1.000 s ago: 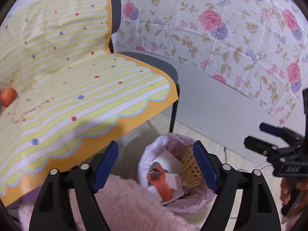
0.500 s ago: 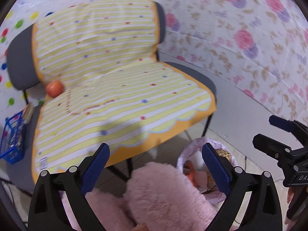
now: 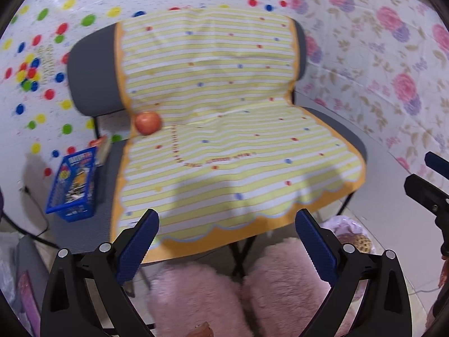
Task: Collect trash
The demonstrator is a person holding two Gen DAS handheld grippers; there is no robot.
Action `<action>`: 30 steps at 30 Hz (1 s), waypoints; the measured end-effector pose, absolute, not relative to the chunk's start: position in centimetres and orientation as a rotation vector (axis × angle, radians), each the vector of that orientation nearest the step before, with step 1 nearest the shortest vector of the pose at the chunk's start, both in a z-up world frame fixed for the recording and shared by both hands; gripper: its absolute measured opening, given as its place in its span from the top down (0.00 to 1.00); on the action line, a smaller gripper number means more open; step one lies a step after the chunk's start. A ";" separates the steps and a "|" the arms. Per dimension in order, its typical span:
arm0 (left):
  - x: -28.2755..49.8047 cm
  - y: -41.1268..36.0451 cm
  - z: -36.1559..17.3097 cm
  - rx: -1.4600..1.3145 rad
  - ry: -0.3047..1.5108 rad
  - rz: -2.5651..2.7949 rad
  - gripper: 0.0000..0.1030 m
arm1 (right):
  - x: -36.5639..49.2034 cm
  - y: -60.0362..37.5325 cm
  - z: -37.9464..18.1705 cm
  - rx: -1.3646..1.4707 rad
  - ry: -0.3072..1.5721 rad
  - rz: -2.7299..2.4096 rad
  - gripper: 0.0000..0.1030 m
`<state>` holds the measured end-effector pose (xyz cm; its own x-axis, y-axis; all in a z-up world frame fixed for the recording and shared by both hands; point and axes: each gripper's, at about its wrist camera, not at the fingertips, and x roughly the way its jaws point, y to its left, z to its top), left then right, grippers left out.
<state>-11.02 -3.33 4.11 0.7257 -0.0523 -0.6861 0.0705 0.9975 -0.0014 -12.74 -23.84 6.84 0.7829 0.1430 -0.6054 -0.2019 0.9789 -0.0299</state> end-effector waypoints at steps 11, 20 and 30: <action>-11.7 -0.1 4.6 -0.021 0.758 0.006 0.06 | -11.5 -21.1 7.7 -0.118 0.633 0.263 0.06; -11.7 0.2 4.9 -0.035 0.754 0.013 0.06 | -11.3 -20.7 7.3 -0.115 0.647 0.268 0.06; -11.6 0.2 4.8 -0.036 0.755 0.012 0.06 | -11.3 -21.0 7.2 -0.108 0.653 0.271 0.06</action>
